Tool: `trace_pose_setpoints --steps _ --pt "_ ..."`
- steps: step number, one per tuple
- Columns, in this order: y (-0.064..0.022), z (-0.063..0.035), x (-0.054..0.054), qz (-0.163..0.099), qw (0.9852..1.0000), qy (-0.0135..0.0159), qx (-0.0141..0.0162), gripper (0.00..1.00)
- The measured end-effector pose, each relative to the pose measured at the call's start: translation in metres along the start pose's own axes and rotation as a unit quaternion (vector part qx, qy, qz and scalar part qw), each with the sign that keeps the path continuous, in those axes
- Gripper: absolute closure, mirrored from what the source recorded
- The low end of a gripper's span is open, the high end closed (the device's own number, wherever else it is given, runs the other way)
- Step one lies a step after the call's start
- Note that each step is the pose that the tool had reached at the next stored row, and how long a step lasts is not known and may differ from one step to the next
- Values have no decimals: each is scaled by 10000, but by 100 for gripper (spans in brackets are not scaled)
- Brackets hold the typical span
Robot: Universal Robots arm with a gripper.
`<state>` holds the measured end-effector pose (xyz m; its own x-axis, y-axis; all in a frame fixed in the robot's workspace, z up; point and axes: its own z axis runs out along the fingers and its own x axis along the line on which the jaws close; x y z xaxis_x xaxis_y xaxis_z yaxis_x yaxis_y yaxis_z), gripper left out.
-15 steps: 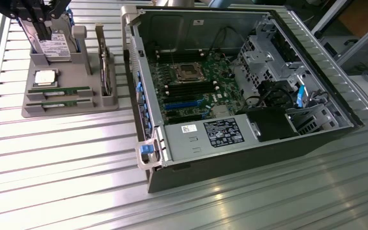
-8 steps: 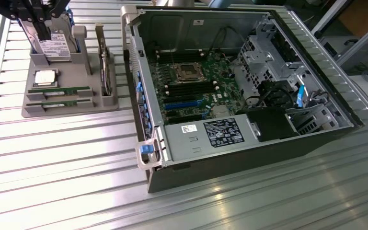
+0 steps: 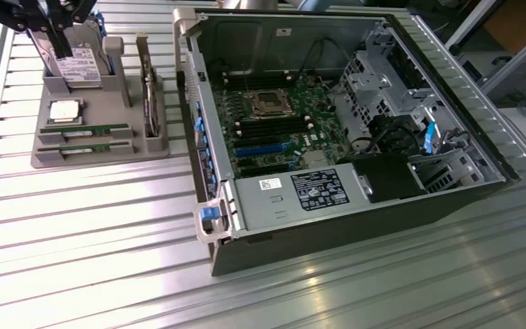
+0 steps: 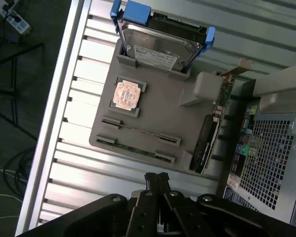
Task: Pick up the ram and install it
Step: 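Pick up the ram and move it above insertion slot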
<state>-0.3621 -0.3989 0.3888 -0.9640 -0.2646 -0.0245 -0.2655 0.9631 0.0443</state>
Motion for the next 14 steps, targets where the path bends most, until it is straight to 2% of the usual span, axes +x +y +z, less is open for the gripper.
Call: trace_pose_setpoints --steps 3,6,9,11,14 --pt "0 0 0 -311 9995 14 -8 86" --pt "0 0 0 -593 9982 26 -14 86" --pt "0 0 0 -888 9960 39 -21 86" --pt "0 0 0 -1096 9940 49 -26 86" --pt "0 0 0 -1411 9900 63 -33 86"
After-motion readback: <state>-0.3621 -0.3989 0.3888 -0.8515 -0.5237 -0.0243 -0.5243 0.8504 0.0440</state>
